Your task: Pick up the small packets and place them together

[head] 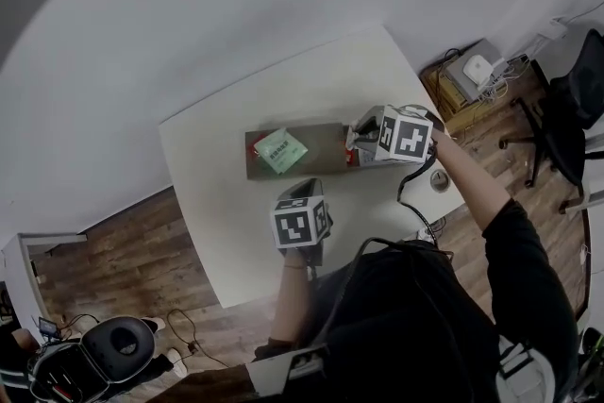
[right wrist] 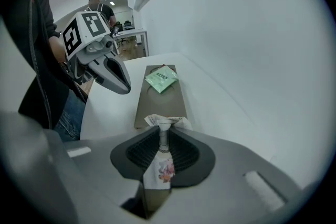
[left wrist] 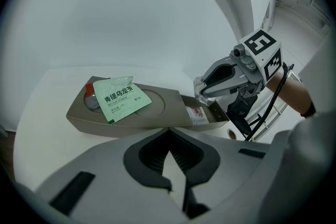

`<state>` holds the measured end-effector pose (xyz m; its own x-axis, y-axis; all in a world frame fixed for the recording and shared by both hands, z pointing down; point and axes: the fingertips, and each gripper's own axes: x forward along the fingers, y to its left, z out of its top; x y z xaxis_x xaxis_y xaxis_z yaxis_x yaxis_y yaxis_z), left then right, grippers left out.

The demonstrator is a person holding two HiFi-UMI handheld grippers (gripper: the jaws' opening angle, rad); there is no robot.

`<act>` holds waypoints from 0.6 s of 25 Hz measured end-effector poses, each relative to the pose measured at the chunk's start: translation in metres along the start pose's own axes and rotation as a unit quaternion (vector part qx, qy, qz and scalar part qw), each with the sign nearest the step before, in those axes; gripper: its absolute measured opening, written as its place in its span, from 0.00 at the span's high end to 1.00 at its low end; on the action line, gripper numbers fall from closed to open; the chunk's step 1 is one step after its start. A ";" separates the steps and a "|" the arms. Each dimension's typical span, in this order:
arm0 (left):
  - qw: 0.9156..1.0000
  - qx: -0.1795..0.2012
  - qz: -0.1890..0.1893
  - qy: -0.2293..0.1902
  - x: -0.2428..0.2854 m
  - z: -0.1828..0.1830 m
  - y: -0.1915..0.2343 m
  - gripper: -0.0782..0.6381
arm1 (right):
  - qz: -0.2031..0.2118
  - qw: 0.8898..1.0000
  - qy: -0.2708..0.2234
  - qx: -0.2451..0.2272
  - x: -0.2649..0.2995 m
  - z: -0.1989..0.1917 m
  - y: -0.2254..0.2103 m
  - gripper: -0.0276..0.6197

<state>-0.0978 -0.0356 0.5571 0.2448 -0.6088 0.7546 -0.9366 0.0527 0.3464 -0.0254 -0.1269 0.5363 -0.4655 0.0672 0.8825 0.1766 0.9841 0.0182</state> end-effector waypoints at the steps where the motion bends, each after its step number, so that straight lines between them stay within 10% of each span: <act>1: 1.000 -0.004 0.003 -0.002 -0.002 0.000 0.003 0.89 | 0.003 1.000 -0.005 -0.008 0.004 0.009 0.001 0.87; 15: 0.998 -0.050 0.035 -0.024 -0.029 -0.007 0.041 0.89 | 0.068 0.994 -0.013 -0.081 0.056 0.089 0.027 0.87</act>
<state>-0.1415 -0.0104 0.5532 0.1661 -0.6380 0.7519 -0.9202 0.1739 0.3508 -0.1243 -0.0818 0.5446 -0.4506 0.2042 0.8691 0.3756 0.9265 -0.0229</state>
